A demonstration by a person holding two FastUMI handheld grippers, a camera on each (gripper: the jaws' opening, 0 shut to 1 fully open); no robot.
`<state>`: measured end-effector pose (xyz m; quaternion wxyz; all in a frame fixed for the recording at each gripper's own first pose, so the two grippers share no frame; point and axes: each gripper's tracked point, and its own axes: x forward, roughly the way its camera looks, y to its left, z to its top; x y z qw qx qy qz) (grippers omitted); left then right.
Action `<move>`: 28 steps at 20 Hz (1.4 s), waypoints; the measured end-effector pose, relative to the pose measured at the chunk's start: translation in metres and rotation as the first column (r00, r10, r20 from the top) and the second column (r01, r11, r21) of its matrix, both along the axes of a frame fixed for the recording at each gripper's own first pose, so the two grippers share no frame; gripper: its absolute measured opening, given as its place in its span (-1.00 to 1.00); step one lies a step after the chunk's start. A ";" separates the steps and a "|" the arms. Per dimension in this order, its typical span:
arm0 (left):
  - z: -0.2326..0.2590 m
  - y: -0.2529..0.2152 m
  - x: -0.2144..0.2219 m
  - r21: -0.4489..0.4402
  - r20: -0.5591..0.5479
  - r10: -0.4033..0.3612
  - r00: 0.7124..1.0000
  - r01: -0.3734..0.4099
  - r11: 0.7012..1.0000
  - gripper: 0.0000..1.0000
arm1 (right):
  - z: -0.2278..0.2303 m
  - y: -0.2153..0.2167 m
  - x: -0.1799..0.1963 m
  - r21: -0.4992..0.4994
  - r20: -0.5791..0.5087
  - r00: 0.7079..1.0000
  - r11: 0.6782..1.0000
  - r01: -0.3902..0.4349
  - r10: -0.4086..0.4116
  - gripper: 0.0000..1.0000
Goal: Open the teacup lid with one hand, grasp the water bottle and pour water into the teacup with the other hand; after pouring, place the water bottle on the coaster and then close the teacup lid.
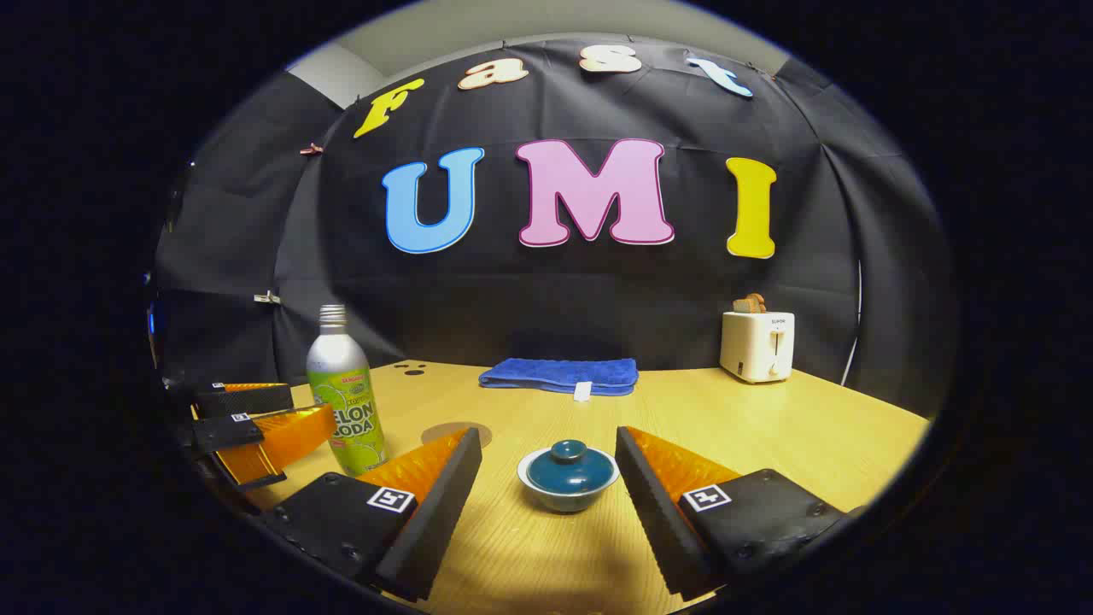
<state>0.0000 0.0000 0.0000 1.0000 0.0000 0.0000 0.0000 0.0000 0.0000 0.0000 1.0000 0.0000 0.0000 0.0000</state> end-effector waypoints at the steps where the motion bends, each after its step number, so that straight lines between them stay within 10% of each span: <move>1: 0.001 -0.002 0.002 0.001 0.000 -0.010 1.000 0.010 1.000 0.91 | 0.000 0.000 0.000 -0.001 0.000 1.000 1.000 0.000 0.000 0.96; 28: -0.001 -0.002 0.008 -0.003 0.002 0.009 1.000 -0.009 1.000 0.90 | -0.014 -0.018 0.037 -0.034 -0.092 0.995 0.999 0.026 -0.029 0.95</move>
